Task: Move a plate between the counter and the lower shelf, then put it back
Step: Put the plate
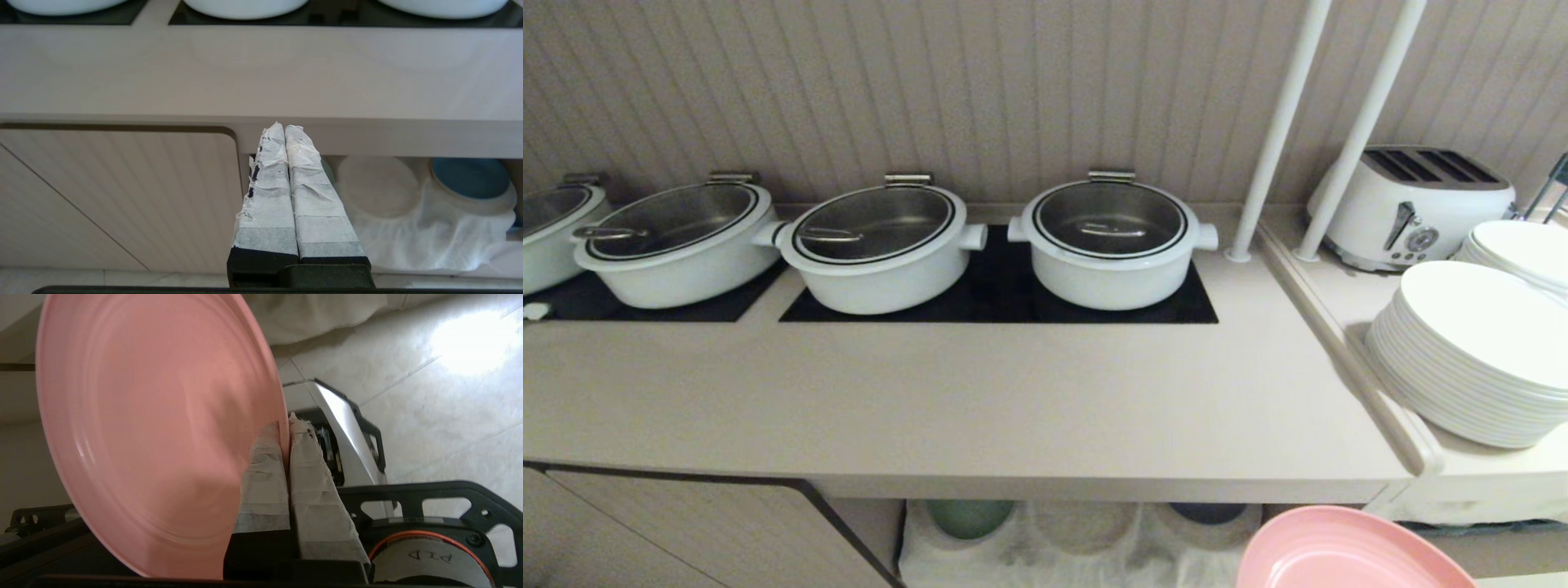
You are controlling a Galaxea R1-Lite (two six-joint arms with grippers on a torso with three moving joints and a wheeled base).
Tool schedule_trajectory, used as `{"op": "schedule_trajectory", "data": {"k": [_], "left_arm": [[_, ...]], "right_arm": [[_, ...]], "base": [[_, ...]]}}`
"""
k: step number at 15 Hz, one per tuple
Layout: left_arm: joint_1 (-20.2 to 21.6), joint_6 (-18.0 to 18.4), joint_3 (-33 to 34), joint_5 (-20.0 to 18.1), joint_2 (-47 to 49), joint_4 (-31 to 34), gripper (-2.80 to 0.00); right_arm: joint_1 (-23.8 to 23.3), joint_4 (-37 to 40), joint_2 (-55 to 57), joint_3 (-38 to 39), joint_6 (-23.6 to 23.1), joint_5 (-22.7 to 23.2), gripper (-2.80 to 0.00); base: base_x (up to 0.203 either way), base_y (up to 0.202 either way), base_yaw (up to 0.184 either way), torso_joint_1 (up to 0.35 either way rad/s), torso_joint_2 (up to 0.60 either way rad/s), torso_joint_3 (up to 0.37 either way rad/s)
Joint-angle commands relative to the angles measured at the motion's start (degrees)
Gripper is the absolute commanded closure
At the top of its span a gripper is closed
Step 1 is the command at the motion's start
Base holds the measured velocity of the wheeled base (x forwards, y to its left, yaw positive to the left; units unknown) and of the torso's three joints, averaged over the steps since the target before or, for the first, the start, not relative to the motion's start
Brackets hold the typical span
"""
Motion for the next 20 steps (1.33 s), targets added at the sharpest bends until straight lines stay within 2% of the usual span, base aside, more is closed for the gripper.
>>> {"op": "schedule_trajectory", "data": {"k": [1,20], "left_arm": [[0.0,0.0,0.0,0.0,0.0,0.0,0.0],[0.0,-0.1,0.0,0.0,0.0,0.0,0.0]], "right_arm": [[0.0,0.1,-0.1,0.0,0.2,0.0,0.0],[0.2,1.1,-0.8,-0.1,0.3,0.0,0.0]], "base": [[-0.001,0.11,-0.004,0.006,0.0,0.002],[0.0,0.193,-0.001,0.003,0.0,0.003]]}}
